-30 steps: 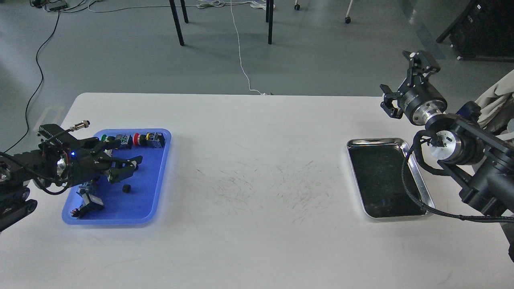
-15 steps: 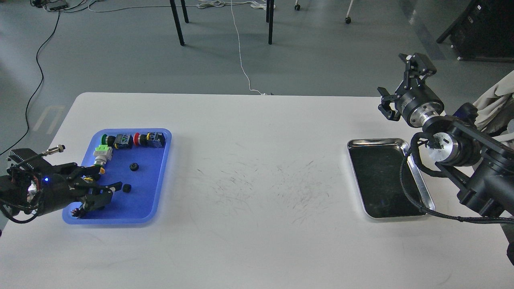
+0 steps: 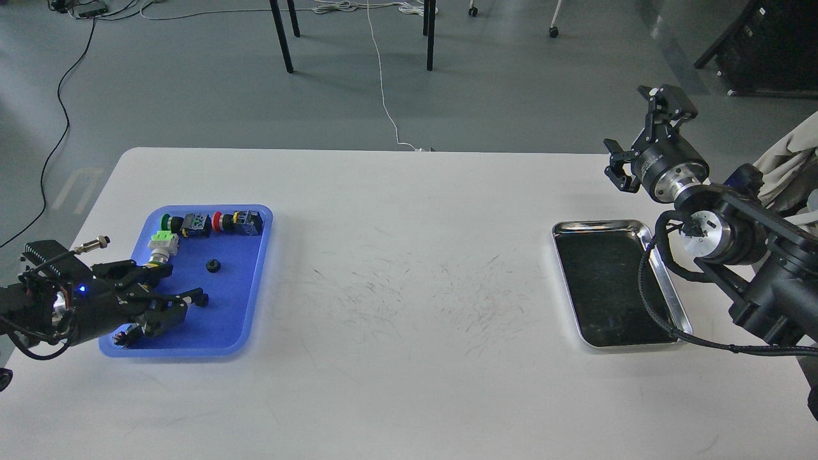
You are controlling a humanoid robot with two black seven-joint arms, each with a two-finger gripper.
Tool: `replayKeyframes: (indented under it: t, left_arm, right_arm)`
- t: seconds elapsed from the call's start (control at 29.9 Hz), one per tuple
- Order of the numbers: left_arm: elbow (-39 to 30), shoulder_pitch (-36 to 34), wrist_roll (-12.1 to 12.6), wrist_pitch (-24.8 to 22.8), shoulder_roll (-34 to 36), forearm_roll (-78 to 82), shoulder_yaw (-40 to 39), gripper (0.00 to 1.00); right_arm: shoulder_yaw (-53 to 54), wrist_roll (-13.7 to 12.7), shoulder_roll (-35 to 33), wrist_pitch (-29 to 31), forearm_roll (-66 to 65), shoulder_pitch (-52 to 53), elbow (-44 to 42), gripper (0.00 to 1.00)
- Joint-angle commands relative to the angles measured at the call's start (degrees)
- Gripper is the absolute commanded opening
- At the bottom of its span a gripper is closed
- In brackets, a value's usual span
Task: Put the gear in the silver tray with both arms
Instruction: 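Close the left gripper on a small black gear in the blue tray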
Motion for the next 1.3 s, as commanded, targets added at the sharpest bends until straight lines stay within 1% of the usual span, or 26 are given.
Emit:
replayKeyframes:
  t: [0.0,0.07,0.27,0.37,0.64,0.84,1.0,1.27]
  left_arm:
    - [0.0,0.1,0.0,0.5,0.0,0.1,0.4,0.7]
    - [0.0,-0.1,0.0,0.5,0.0,-0.3,0.4,0.67]
    - [-0.4,0.1,0.0,0.5,-0.3,-0.1,0.6,0.67]
    - [-2.9,0.6,0.0,0.5,-0.3,0.0,1.2,0.67]
    - [-2.9,1.3,0.0,0.5,-1.9,1.5,1.4,0.67]
    - [-2.5,1.3,0.0,0.6,-2.4,1.4,1.3,0.67]
    - [1.1,1.1,0.0,0.6,-4.4,0.9,1.3,0.66]
    - [1.5,0.4,0.0,0.5,-3.5,0.8,1.0,0.66]
  right_arm:
    - [0.0,0.0,0.2,0.0,0.0,0.0,0.0,0.99]
    - [0.0,0.0,0.2,0.0,0.0,0.0,0.0,0.99]
    - [-0.1,0.0,0.0,0.0,-0.1,0.1,0.0,0.99]
    - [-0.1,0.0,0.0,0.0,0.0,0.0,0.0,0.99]
    - [-0.1,0.0,0.0,0.1,-0.1,0.0,0.0,0.99]
    - [-0.1,0.0,0.1,0.0,-0.4,0.0,0.0,0.99]
    - [-0.1,0.0,0.0,0.0,-1.0,0.1,0.0,0.99]
    - [-0.1,0.0,0.1,0.0,-1.1,-0.1,0.0,0.99]
